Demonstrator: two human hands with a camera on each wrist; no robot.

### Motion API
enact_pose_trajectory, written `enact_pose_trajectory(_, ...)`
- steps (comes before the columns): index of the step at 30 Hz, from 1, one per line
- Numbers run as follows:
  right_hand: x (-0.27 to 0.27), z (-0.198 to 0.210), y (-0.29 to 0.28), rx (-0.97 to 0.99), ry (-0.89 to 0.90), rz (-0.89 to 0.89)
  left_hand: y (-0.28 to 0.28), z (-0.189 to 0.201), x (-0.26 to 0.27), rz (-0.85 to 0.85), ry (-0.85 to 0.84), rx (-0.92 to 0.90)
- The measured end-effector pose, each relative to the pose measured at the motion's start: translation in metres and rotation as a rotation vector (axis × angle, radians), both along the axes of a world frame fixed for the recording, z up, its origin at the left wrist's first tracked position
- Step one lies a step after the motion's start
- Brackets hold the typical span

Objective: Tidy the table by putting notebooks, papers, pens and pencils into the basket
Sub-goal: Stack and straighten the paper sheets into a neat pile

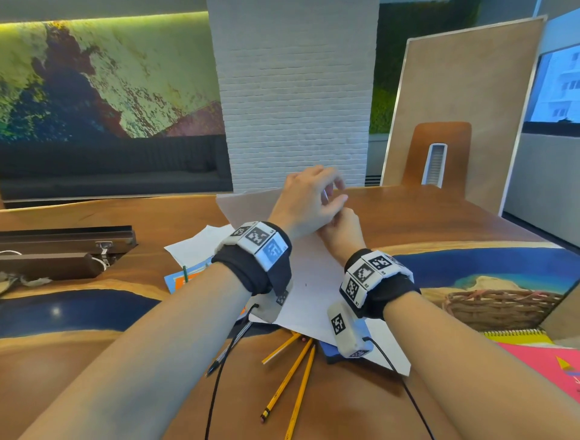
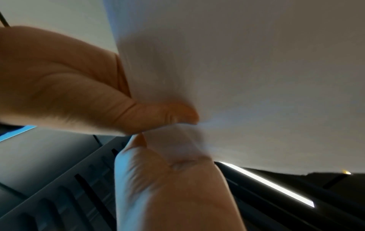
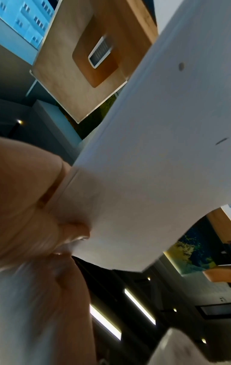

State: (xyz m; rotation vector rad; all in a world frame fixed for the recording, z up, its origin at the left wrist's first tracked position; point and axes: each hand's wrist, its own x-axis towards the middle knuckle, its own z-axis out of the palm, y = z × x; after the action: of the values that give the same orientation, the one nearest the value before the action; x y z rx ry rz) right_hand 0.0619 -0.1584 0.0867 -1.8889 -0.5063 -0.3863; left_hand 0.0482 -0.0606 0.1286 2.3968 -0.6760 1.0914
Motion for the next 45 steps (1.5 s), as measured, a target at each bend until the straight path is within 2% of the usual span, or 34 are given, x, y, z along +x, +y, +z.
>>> enact_pose_trajectory(7, -0.001, 0.000, -0.004, 0.185, -0.053, 0.010, 0.005, 0.005, -0.007, 0.014, -0.020, -0.083)
enact_pose_trajectory(11, 0.004, 0.004, -0.018, 0.356, 0.038, -0.048, 0.044, 0.007, -0.008, 0.265, 0.067, -0.194)
enact_pose_trajectory(13, 0.009, 0.005, -0.029, 0.412, 0.059, -0.082, 0.070, 0.003, -0.011, 0.340, 0.116, -0.348)
enact_pose_trajectory(15, 0.011, 0.005, -0.039, 0.451, 0.079, -0.089, 0.088, -0.003, -0.016, 0.276, 0.215, -0.597)
enact_pose_trajectory(17, 0.011, 0.004, -0.044, 0.509, 0.114, -0.067, 0.094, -0.010, -0.022, 0.130, 0.332, -0.808)
enact_pose_trajectory(20, 0.009, -0.002, -0.047, 0.569, 0.151, -0.037, 0.091, -0.017, -0.026, -0.109, 0.506, -1.023)
enact_pose_trajectory(25, 0.006, -0.011, -0.052, 0.500, 0.210, 0.031, 0.075, -0.021, -0.025, -0.302, 0.684, -1.012)
enact_pose_trajectory(31, 0.006, -0.010, -0.061, 0.501, 0.312, 0.171, 0.070, -0.015, -0.020, -0.343, 0.650, -0.990)
enact_pose_trajectory(36, 0.009, -0.011, -0.067, 0.496, 0.365, 0.268, 0.077, -0.023, -0.023, -0.383, 0.821, -1.040)
enact_pose_trajectory(40, 0.011, -0.012, -0.070, 0.453, 0.354, 0.247, 0.081, -0.016, -0.022, -0.346, 0.677, -1.111)
enact_pose_trajectory(45, 0.010, -0.020, -0.068, 0.425, 0.355, 0.242, 0.074, -0.003, -0.028, -0.570, 0.712, -1.061)
